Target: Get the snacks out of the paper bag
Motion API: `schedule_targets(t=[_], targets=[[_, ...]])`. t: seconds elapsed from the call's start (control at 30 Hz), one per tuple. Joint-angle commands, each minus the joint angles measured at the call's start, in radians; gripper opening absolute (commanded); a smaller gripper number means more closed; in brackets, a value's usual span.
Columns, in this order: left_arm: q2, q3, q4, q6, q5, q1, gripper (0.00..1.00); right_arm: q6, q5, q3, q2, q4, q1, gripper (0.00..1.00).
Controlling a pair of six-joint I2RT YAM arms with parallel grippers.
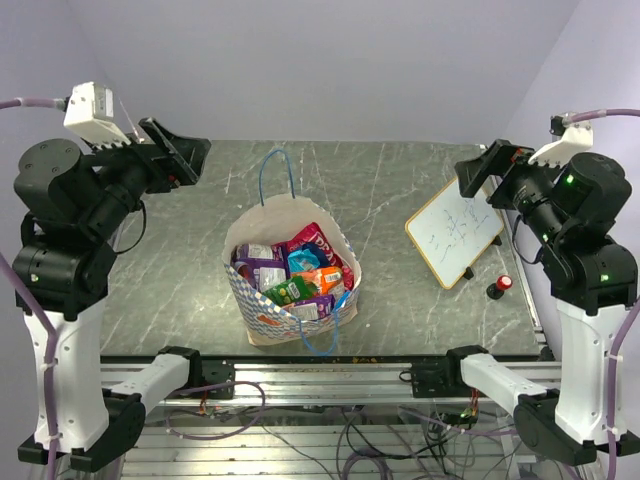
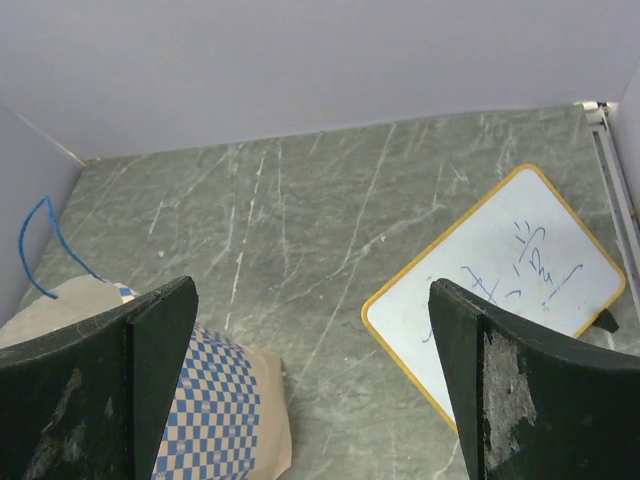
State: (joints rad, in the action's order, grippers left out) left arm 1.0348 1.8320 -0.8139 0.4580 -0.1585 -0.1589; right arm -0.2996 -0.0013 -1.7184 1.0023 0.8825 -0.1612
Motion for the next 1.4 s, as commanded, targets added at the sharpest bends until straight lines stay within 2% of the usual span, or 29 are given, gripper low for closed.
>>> schedule_targets(t=[0.0, 0.23, 0.4, 0.63, 0.77, 0.93, 1.07, 1.1, 1.23, 1.37], targets=[[-0.006, -0.049, 0.019, 0.015, 0.048, 0.001, 0.95, -0.034, 0.048, 0.01, 0.004, 0.039, 0.0, 1.0], [0.014, -0.139, 0.054, 0.036, 0.006, 0.001, 0.95, -0.076, 0.057, 0.019, 0.029, 0.107, 0.0, 1.0], [0.056, -0.191, 0.084, 0.043, -0.066, 0.001, 0.95, -0.138, -0.059, 0.101, 0.002, 0.078, 0.0, 1.0], [0.158, -0.245, 0.179, 0.073, -0.274, 0.002, 0.95, -0.266, -0.242, 0.279, -0.04, -0.021, 0.001, 1.0], [0.233, -0.262, 0.214, 0.063, -0.377, 0.001, 0.95, -0.301, -0.346, 0.321, -0.013, -0.062, 0.001, 1.0], [0.331, -0.296, 0.282, 0.073, -0.515, -0.001, 0.96, -0.321, -0.393, 0.326, 0.018, -0.103, 0.0, 1.0], [0.383, -0.367, 0.412, 0.13, -0.652, -0.01, 0.96, -0.338, -0.388, 0.336, 0.015, -0.154, 0.0, 1.0], [0.4, -0.383, 0.454, 0.155, -0.688, -0.014, 0.99, -0.343, -0.379, 0.336, 0.014, -0.162, 0.0, 1.0], [0.445, -0.42, 0.616, 0.239, -0.808, -0.052, 0.85, -0.336, -0.333, 0.325, 0.018, -0.164, 0.001, 1.0], [0.457, -0.428, 0.687, 0.247, -0.842, -0.107, 0.69, -0.326, -0.302, 0.311, 0.027, -0.145, 0.001, 1.0]])
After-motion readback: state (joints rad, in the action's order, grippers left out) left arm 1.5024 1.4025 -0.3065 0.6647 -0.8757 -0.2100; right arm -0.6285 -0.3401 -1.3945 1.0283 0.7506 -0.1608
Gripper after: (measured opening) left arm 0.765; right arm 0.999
